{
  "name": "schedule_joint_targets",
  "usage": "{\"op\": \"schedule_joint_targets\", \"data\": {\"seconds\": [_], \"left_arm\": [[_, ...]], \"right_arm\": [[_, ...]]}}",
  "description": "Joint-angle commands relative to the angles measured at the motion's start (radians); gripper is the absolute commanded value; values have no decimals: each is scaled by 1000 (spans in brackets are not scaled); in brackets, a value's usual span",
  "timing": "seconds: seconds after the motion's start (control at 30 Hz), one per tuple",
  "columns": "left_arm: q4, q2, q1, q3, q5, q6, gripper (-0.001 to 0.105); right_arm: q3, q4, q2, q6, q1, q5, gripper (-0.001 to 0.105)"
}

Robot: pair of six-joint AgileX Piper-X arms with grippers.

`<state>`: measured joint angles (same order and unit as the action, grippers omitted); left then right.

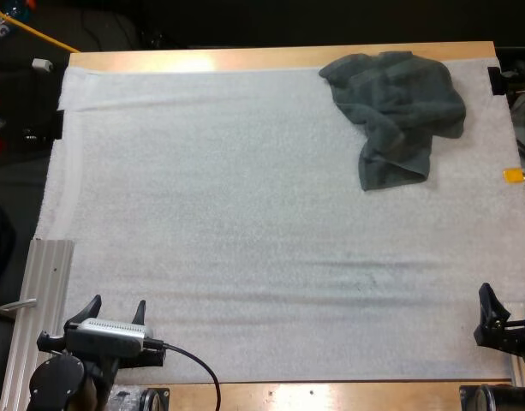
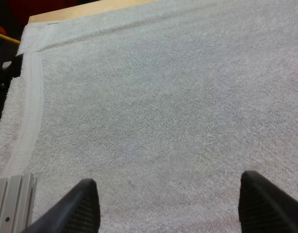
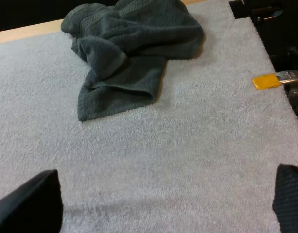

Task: Pick towel from pile, fold and stack

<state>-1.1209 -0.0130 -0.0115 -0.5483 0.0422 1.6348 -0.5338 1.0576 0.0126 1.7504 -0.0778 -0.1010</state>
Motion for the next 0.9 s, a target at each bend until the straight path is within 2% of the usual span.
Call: {"op": "schedule_joint_targets", "data": {"seconds": [0.0,0.13,0.23,0.43,0.57,0.67,0.87], "left_arm": [[6,-135,-5,-5,7,5,59],[14,-130,-5,-5,20,5,59],[16,-114,-5,-14,68,5,59],[35,-49,-32,-64,111,20,64],[56,8,-102,-108,149,20,66],[65,60,-152,-142,150,20,66],[108,162,-224,-214,201,20,66]], "right_arm": [[0,-13,38,2,2,-1,85],[-5,-13,36,2,2,-1,85],[-24,2,23,2,2,-1,85],[-88,50,-57,2,2,-48,85],[-165,70,-125,2,2,-109,85],[-218,70,-165,2,2,-160,85],[-311,70,-235,-24,2,-360,85]]}}
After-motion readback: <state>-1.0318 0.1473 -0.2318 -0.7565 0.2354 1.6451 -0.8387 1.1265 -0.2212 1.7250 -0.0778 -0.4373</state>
